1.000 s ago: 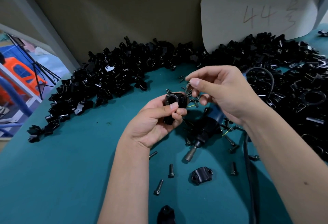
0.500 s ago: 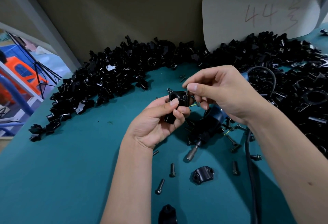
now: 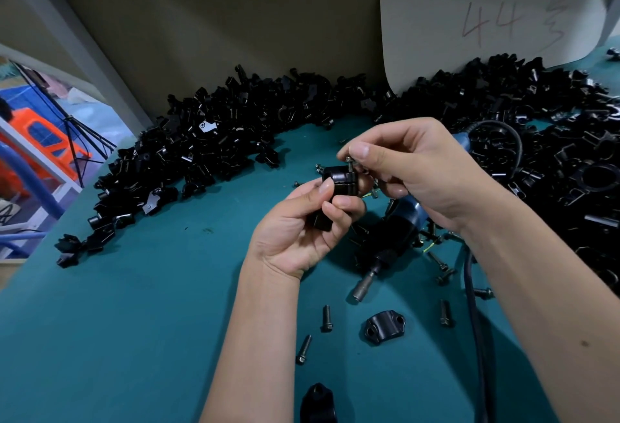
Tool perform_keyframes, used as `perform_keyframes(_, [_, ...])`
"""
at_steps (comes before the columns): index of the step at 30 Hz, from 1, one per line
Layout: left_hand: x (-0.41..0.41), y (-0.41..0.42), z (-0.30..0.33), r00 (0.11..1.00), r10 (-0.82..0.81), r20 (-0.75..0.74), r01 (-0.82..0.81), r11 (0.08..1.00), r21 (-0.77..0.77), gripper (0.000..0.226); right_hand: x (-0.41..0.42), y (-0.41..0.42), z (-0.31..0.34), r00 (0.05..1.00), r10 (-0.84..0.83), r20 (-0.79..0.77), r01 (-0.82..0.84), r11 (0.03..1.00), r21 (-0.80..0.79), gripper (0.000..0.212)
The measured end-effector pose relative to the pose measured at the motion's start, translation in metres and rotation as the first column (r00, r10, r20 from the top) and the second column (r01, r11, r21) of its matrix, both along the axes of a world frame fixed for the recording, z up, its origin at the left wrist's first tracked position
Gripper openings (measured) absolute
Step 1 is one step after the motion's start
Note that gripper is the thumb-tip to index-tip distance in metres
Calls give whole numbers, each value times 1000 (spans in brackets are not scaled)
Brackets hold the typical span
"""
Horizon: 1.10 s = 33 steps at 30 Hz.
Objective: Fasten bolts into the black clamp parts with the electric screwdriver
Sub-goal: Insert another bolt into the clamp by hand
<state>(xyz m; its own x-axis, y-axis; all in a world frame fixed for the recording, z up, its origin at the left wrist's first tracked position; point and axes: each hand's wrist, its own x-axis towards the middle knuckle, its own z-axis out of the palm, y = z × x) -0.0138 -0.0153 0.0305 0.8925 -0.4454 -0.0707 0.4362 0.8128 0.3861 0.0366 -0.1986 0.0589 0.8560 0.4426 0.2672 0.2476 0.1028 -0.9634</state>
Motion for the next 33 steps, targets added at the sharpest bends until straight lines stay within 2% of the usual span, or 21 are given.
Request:
perform_keyframes(8, [1,1,-2,999,-33,-12,32,997,-70,25,-5,7,1,1000,-23,-10,23,1000,11,13])
perform_keyframes(14, [2,-1,-3,1000,1,-20,-1,1000,8,28,-6,15,-1,995,-90,-45,93,994,65,27])
perform_keyframes(19, [2,1,-3,999,24,-39,-26,999,-45,31,-8,15,0,994,-85,-61,88,995,41,35])
perform_keyframes(24, [1,3,-3,999,29,-44,-33,996,-85,31,-7,9,-2,1000,-23,-8,23,1000,-2,16])
perform_keyframes(29, [1,3,-3,999,33,-28,-34,998,-56,30,-8,12,-3,1000,19,-13,-19,999,38,15])
perform_keyframes(33, [1,1,-2,999,33,-21,-33,999,-14,33,-9,16,-2,998,-42,-35,45,996,76,15])
